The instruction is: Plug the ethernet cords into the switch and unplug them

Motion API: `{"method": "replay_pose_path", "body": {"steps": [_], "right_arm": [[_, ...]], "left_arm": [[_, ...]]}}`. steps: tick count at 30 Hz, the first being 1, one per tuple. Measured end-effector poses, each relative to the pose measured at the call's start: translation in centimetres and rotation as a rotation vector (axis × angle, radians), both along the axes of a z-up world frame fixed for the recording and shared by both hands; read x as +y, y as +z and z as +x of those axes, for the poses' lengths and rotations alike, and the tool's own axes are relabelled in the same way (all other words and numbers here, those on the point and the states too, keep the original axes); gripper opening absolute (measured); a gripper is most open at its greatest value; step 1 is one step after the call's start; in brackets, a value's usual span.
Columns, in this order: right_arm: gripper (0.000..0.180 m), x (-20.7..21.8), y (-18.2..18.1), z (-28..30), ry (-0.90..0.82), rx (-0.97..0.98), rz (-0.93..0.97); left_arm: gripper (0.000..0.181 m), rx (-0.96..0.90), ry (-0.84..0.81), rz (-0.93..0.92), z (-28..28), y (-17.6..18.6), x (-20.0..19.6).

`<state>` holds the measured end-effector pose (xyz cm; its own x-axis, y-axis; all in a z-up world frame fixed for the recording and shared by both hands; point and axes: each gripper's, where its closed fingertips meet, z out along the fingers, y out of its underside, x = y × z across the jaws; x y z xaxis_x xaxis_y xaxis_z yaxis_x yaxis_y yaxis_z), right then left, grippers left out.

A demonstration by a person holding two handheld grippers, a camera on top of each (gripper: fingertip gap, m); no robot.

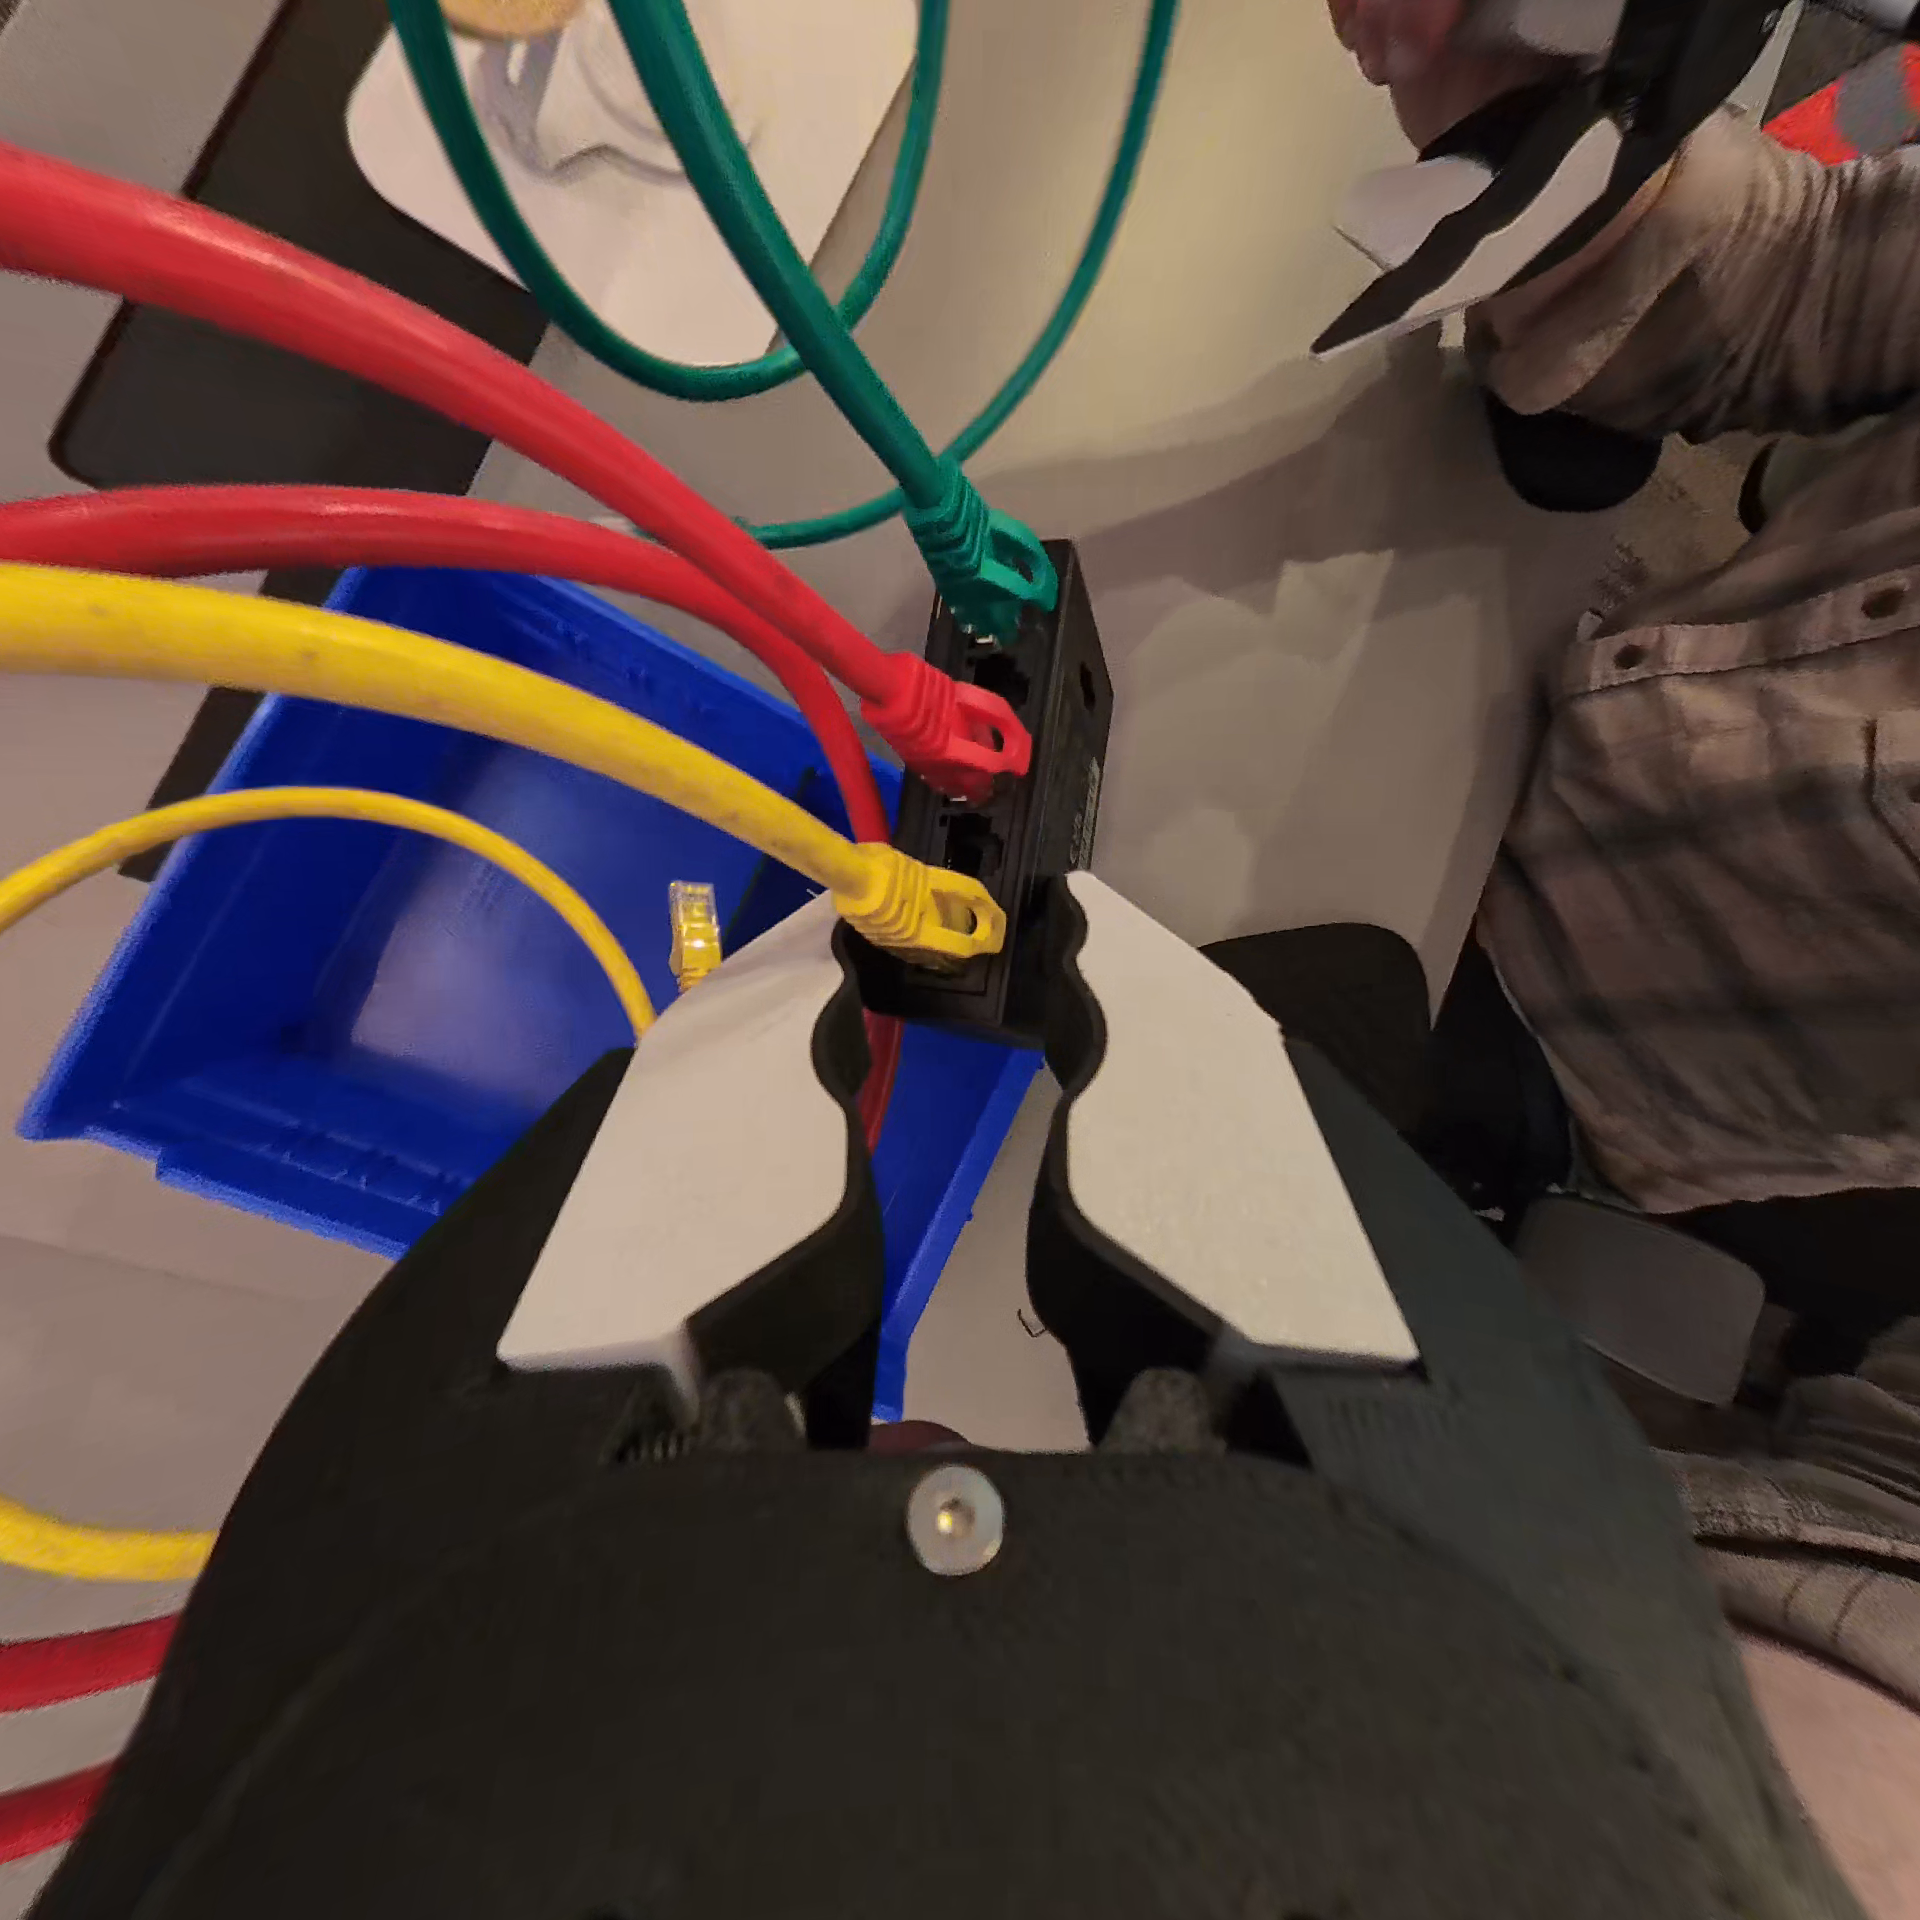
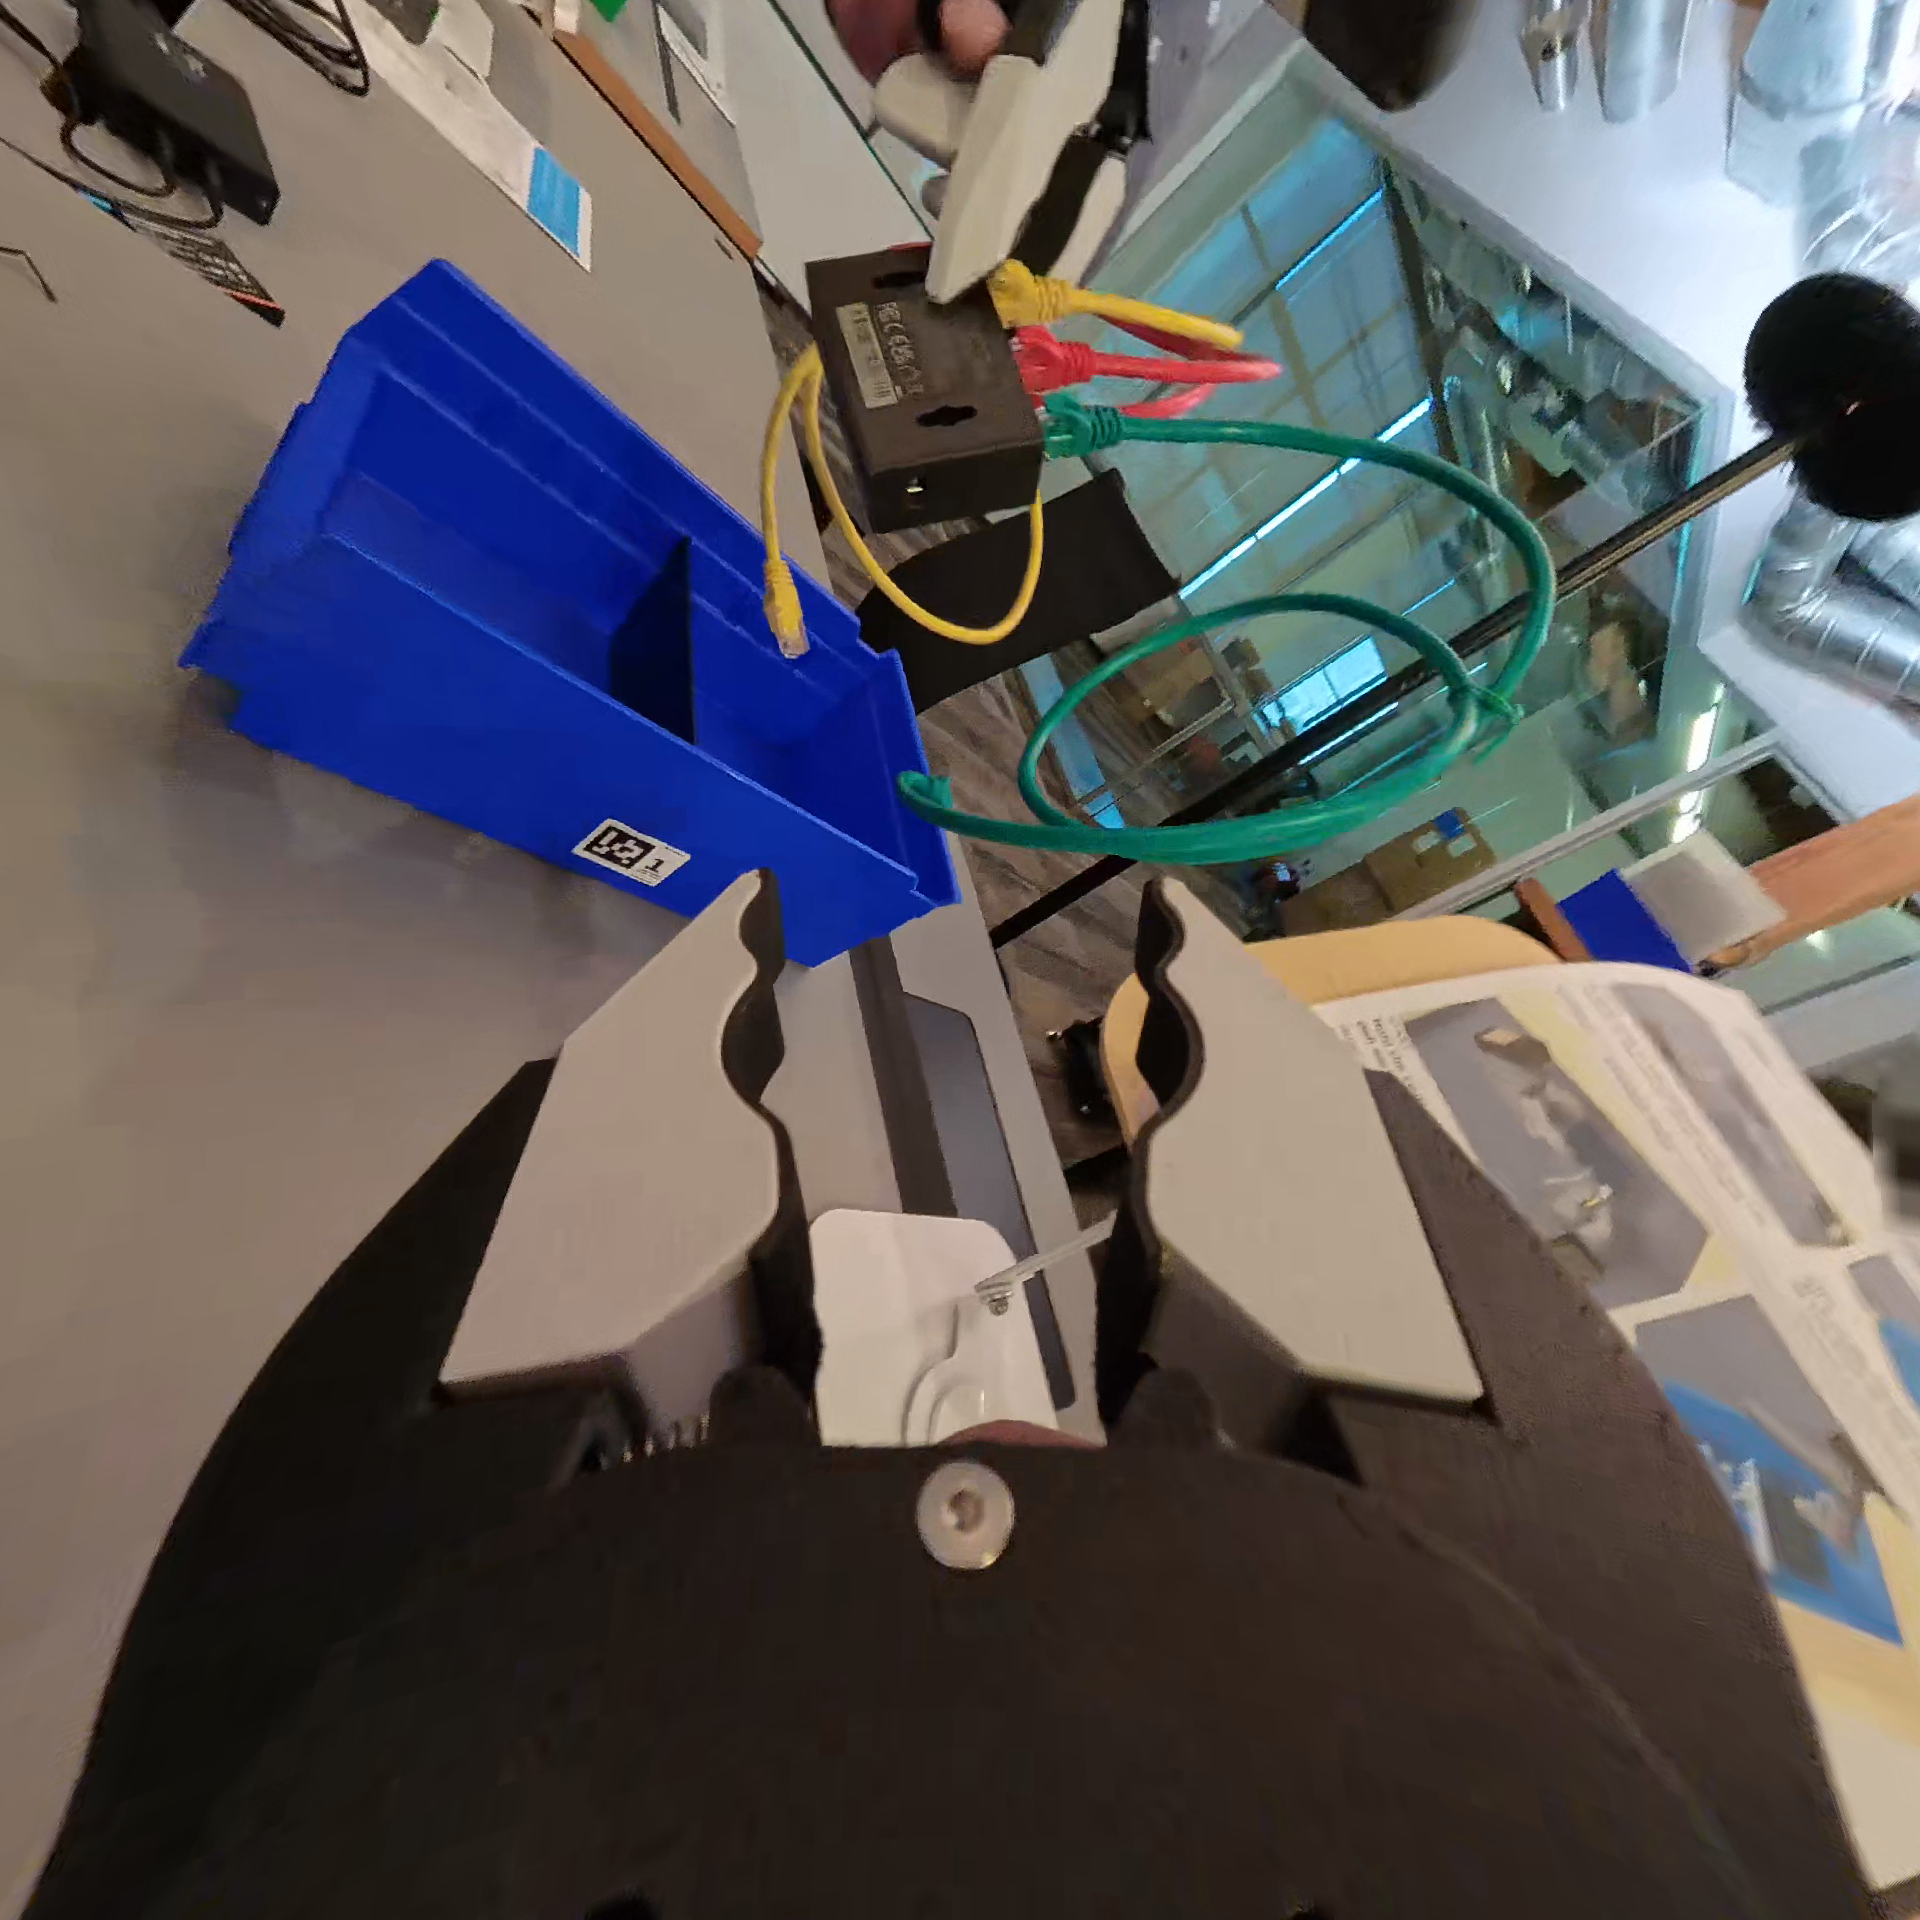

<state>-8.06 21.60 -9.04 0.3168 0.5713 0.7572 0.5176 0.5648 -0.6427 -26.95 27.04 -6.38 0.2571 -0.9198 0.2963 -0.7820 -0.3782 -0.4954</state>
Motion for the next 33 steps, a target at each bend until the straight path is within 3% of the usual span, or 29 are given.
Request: {"method": "replay_pose_path", "body": {"steps": [4,6,9,15,25,33], "right_arm": [[0.061,-1.8,1.6,0.5,0.077,-0.02,0.017],[0.049,-3.9,2.2,1.3,0.182,-0.063,-0.032],[0.045,-7.1,4.4,3.8,0.307,-0.084,-0.108],[0.044,-13.0,10.9,11.2,0.446,0.053,-0.089],[0.045,-16.1,13.4,17.0,0.482,0.147,-0.051],[0.046,-14.5,12.3,16.9,0.461,0.133,-0.102]], "left_arm": [[0.032,0.004,-0.048,0.018,1.6,2.1,-1.0],[0.032,0.018,-0.072,0.023,2.7,2.9,-1.5],[0.032,0.028,-0.148,0.018,5.3,4.0,-3.0],[0.032,0.11,-0.329,-0.055,11.7,2.8,-6.9],[0.032,0.246,-0.626,-0.296,22.1,-6.7,-13.4],[0.031,0.304,-0.698,-0.435,25.5,-15.2,-14.1]]}}
